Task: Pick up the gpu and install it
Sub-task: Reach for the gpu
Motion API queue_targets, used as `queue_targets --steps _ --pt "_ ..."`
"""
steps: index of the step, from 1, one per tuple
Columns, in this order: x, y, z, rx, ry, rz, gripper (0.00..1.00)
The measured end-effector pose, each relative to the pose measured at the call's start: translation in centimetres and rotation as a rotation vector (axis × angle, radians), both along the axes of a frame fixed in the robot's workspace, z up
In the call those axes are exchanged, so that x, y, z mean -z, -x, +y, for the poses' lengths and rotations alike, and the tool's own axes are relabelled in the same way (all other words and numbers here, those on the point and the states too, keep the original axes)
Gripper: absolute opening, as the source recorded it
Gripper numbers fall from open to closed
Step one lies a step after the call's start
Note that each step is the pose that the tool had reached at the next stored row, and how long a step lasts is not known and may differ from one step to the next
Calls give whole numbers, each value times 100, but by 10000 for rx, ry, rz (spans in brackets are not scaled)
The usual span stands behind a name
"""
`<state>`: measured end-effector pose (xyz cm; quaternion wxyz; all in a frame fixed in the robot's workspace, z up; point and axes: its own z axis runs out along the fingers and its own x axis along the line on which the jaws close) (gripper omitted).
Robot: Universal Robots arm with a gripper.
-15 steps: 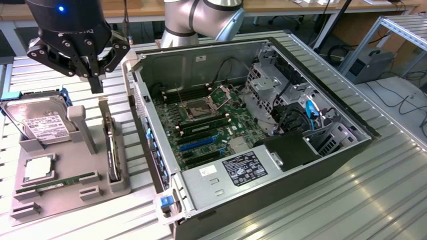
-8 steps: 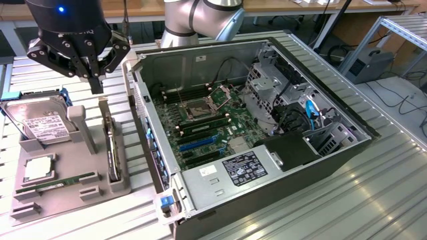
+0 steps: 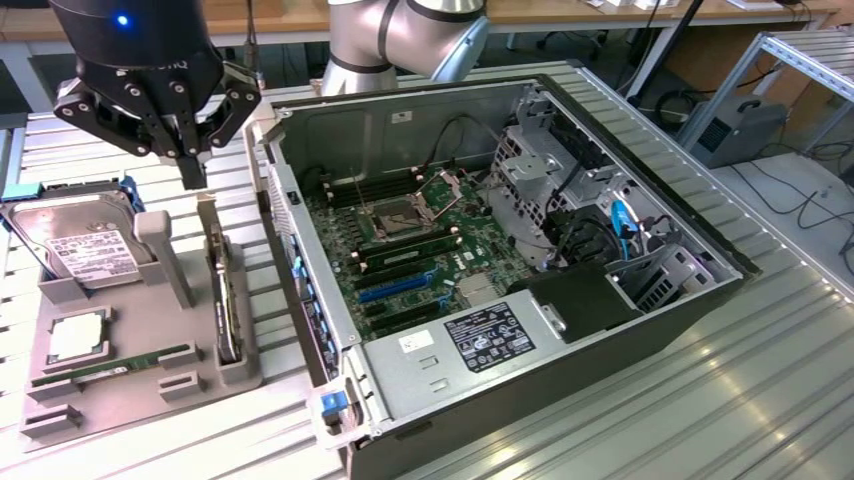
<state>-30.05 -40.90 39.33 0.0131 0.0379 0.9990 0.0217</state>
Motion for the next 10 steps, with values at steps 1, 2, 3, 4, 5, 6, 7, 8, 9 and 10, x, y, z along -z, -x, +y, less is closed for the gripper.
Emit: queue_targets --steps 1,2,3,4,5,6,7,8,9,10 --pt "0 0 -2 0 0 0 11" --pt "0 0 -5 0 0 0 11" --pt "0 0 -7 0 0 0 11" --pt "0 0 -9 0 0 0 11" --pt "0 0 -11 0 0 0 11" --pt "0 0 -13 0 0 0 11" --pt "0 0 -16 0 0 0 11" --pt "0 0 -20 0 0 0 11" --pt "0 0 -23 0 0 0 11" --pt "0 0 -25 0 0 0 11"
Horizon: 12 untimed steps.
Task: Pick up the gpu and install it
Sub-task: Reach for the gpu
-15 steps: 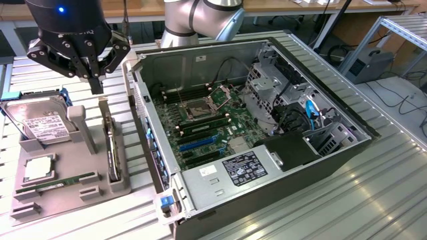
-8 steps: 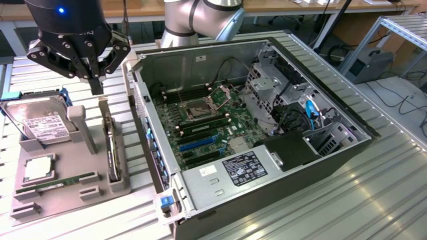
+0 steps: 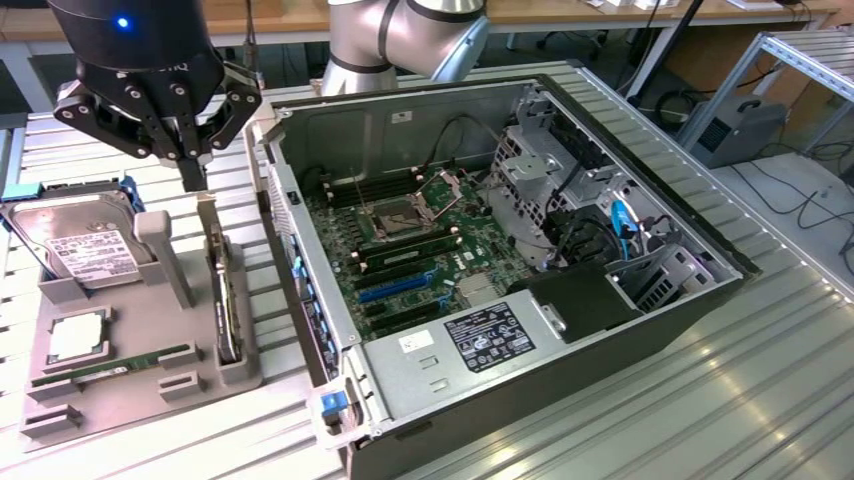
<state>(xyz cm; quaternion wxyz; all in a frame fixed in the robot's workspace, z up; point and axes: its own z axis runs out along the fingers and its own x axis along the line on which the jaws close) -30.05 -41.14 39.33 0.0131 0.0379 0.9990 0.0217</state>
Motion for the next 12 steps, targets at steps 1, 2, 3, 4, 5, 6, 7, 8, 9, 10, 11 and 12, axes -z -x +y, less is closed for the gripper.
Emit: queue_targets --steps 1,2,3,4,5,6,7,8,9,10,11,12 --pt "0 0 -2 0 0 0 11" --pt "0 0 -5 0 0 0 11" --pt "0 0 -7 0 0 0 11" --pt "0 0 -9 0 0 0 11" --pt "0 0 -11 0 0 0 11" --pt "-1 0 -13 0 1 1 11" --pt "0 0 -16 0 1 1 11" --pt "0 0 -18 0 0 1 11" --pt "0 0 -20 0 1 0 11" --pt "-1 0 -21 0 2 1 11" --pt "0 0 -23 0 1 0 11" --pt "0 0 -26 0 1 1 11"
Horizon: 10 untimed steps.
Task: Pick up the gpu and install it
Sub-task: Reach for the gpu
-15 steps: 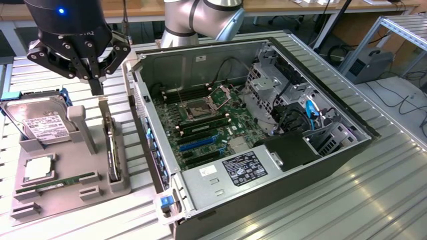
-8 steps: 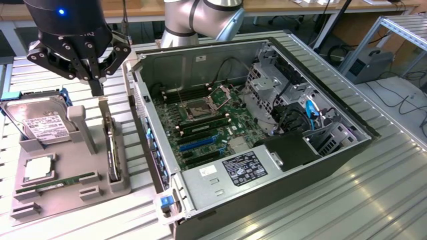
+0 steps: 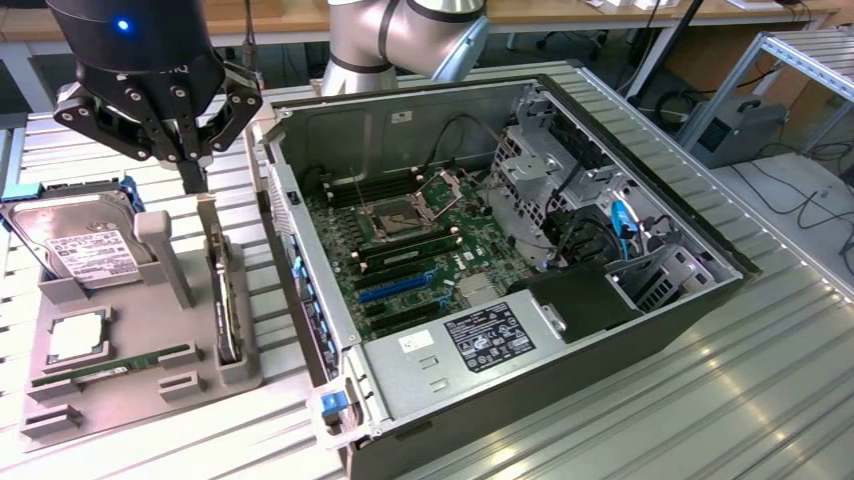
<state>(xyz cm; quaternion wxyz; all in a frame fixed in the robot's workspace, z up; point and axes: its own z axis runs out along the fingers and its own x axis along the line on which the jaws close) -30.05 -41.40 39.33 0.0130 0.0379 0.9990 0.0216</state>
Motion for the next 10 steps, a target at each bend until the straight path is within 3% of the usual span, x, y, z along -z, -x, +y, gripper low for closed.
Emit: queue_targets --steps 10 --pt "0 0 -21 0 3 0 11"
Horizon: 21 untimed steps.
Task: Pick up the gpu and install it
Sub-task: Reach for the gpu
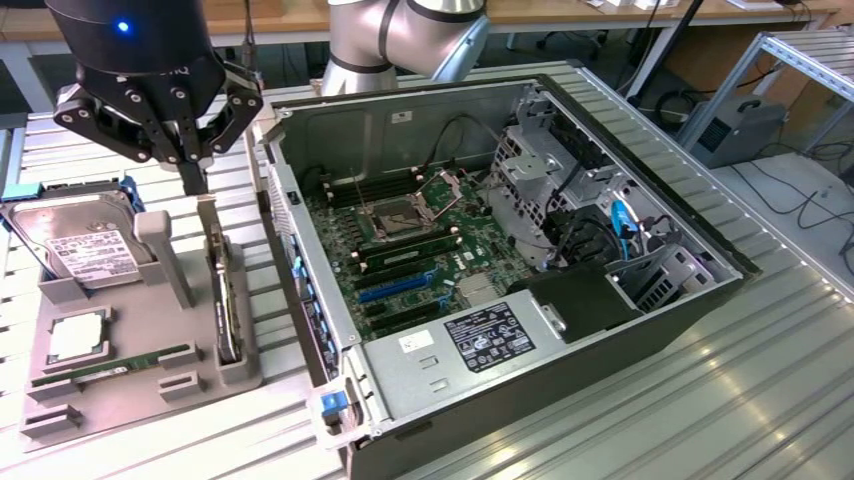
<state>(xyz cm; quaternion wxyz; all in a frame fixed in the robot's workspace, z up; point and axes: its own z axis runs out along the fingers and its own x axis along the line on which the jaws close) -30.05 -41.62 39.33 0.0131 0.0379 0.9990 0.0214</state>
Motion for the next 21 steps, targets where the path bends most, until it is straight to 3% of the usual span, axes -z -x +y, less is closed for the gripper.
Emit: queue_targets --steps 21 --pt "0 0 -57 0 14 0 11"
